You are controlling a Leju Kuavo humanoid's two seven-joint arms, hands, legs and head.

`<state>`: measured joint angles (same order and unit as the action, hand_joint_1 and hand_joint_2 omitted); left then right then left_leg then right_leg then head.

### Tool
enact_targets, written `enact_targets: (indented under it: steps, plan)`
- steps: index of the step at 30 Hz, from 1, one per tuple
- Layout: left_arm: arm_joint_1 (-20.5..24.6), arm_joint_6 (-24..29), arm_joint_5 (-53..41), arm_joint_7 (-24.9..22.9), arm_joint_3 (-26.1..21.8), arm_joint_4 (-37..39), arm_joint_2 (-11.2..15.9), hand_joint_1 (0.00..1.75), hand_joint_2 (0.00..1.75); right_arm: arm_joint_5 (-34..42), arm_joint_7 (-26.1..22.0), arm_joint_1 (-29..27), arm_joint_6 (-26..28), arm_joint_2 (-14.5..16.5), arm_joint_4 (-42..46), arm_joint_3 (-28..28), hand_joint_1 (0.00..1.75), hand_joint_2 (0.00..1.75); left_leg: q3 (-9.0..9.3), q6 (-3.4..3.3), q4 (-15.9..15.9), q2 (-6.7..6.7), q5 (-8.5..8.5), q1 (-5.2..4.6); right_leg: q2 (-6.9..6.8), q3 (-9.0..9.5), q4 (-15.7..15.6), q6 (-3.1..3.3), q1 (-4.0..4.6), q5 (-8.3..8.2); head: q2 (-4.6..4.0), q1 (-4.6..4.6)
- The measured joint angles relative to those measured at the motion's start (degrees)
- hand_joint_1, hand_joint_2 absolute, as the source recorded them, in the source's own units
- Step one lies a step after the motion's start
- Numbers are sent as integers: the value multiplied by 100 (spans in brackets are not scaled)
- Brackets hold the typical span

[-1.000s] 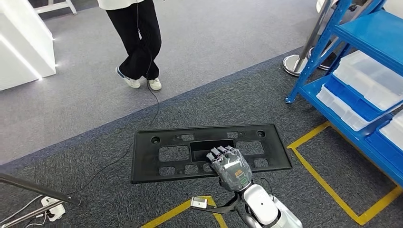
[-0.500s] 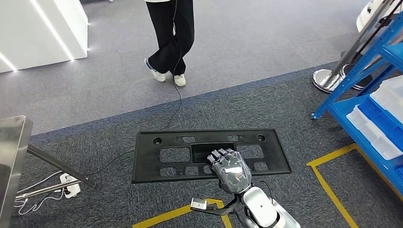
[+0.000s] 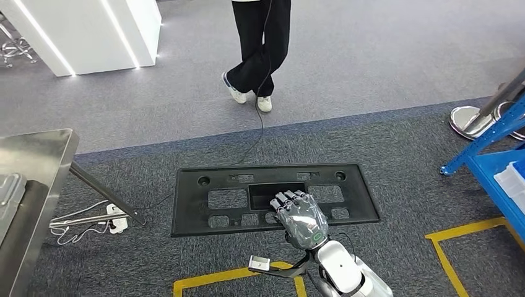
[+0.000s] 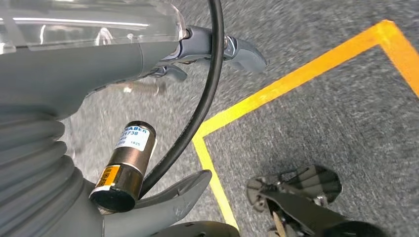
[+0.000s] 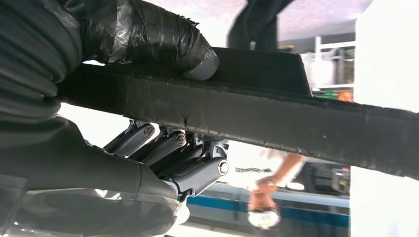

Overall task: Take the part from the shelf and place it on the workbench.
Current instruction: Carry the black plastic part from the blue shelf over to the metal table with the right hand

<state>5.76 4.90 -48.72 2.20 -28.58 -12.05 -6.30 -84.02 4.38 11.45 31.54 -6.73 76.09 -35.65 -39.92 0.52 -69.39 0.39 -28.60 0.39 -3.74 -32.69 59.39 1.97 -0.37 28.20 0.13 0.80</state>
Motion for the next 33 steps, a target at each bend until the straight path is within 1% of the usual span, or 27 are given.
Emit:
enact_targets:
  steps: [2,3,4,6,7,8,10,11,12,13,14,15,16,17,18,19,21,22,24,25,26,27,28,29,30,31,33]
  plan:
    - [28,-2,20,114,-12,-4,2,0,175,-2,-12,17,-1,-1,1,-1,162,175,400,-90,762,273,268,-68,-115,29,2,-24,24,28,0,-1]
    - [58,-7,35,192,-22,-6,0,0,175,-2,-20,34,-2,-2,1,-1,162,175,505,-132,983,371,317,-106,-171,38,3,-45,36,40,0,-1]
    - [91,-15,51,261,-36,-8,-2,0,175,-2,-35,58,-4,-1,0,-1,162,175,535,-163,1068,407,312,-137,-230,43,1,-68,45,49,0,-2]
    - [145,-31,70,324,-63,-8,-13,0,175,-1,-75,129,-16,10,-1,-2,162,175,531,-214,1113,271,342,-129,-308,60,-8,-122,50,70,0,-2]
    - [160,-36,74,310,-75,-9,-25,0,175,1,-100,168,-25,17,-1,-2,162,175,549,-242,1151,202,364,-109,-224,60,25,-151,41,105,0,-4]
    - [169,-37,74,278,-86,-9,-37,0,175,4,-120,205,-33,22,0,-2,162,175,568,-275,1188,141,390,-86,-78,15,145,-176,29,192,0,-9]
    - [178,-37,74,198,-104,-10,-55,0,175,17,-139,241,-51,23,-7,-2,162,175,594,-316,1225,14,418,-65,256,-251,729,-208,2,505,0,-16]
    - [172,-37,74,161,-115,-10,-55,0,175,28,-140,241,-57,21,-15,-3,162,175,592,-326,1223,-53,420,-64,325,-447,1114,-218,-4,666,0,-17]
    - [154,-37,74,128,-126,-9,-55,0,175,40,-137,229,-62,14,-25,-4,162,175,593,-329,1218,-132,418,-64,348,-613,1417,-230,-9,747,0,-18]
    - [122,-36,73,101,-137,-9,-55,0,175,50,-131,216,-62,0,-31,-5,162,175,595,-328,1208,-214,413,-63,357,-704,1540,-241,-17,716,0,-17]
    - [81,-34,70,84,-146,-8,-54,0,175,59,-119,206,-62,-19,-35,-5,162,175,597,-321,1192,-298,406,-59,366,-696,1448,-248,-28,574,0,-17]
    - [42,-32,64,81,-153,-8,-52,0,175,64,-108,201,-61,-37,-34,-6,162,175,599,-307,1166,-378,392,-52,393,-592,1155,-252,-43,351,0,-17]
    - [12,-31,58,85,-158,-8,-51,0,175,67,-99,205,-62,-54,-34,-6,162,175,591,-286,1132,-451,372,-42,482,-445,778,-256,-67,143,0,-18]
    - [2,-31,50,92,-163,-8,-50,0,175,68,-98,214,-67,-67,-31,-6,162,175,569,-260,1083,-522,349,-41,587,-309,443,-258,-83,0,0,-16]
    - [6,-32,40,102,-166,-9,-51,0,175,68,-107,228,-76,-74,-28,-7,162,175,542,-230,1048,-586,336,-37,672,-220,223,-256,-92,-73,0,-16]
    - [14,-33,29,111,-169,-9,-51,0,175,68,-119,249,-90,-79,-28,-7,162,175,513,-196,1031,-645,332,-31,727,-182,129,-244,-87,-77,0,-16]
    - [20,-36,11,121,-173,-9,-51,0,175,67,-144,308,-115,-75,-26,-9,162,175,476,-120,1043,-745,347,-14,650,-168,102,-181,-69,-83,0,-16]
    - [17,-38,3,127,-175,-8,-50,0,175,67,-149,342,-124,-68,-26,-9,162,175,462,-88,1021,-702,332,-12,595,-149,74,-140,-68,-97,0,-16]
    - [31,-48,-19,150,-178,-8,-50,0,175,64,-150,389,-133,-51,-22,-10,162,175,319,-36,709,-439,150,-17,469,-105,12,-64,-76,-118,0,-10]
    - [44,-52,-33,163,-178,-8,-52,0,175,49,-147,399,-134,-49,-26,-11,162,175,171,-15,393,-271,-12,-15,399,-89,0,-41,-63,-116,0,-8]
    - [57,-56,-49,170,-178,-8,-56,0,175,9,-137,401,-128,-47,-35,-14,162,175,-17,5,18,-168,-185,-5,324,-83,-3,-22,-50,-109,0,-7]
    - [62,-57,-66,170,-178,-8,-61,0,175,-50,-121,401,-118,-48,-50,-20,162,175,-195,21,-326,-117,-315,7,250,-81,-2,-13,-38,-100,0,-7]
    - [55,-57,-80,162,-178,-8,-66,0,175,-126,-99,401,-103,-48,-66,-30,162,175,-300,32,-520,-92,-348,17,181,-77,-1,-9,-30,-92,0,-7]
    - [41,-56,-95,150,-178,-8,-68,0,175,-211,-70,401,-83,-49,-82,-44,162,175,-304,36,-513,-75,-277,22,118,-70,-1,-8,-26,-82,0,-7]
    - [24,-54,-107,135,-178,-8,-67,0,175,-297,-33,403,-55,-50,-96,-61,162,175,-187,31,-282,-45,-109,23,57,-55,0,-13,-24,-70,0,-6]
    - [10,-51,-113,125,-179,-8,-62,0,175,-383,14,409,-10,-52,-109,-84,162,175,18,12,111,42,107,17,1,-33,0,-24,-20,-55,0,-6]
    - [2,-42,-114,117,-180,-8,-49,0,175,-520,121,433,127,-72,-134,-145,162,175,390,-51,834,292,354,-42,-105,1,3,-68,8,-19,0,-8]
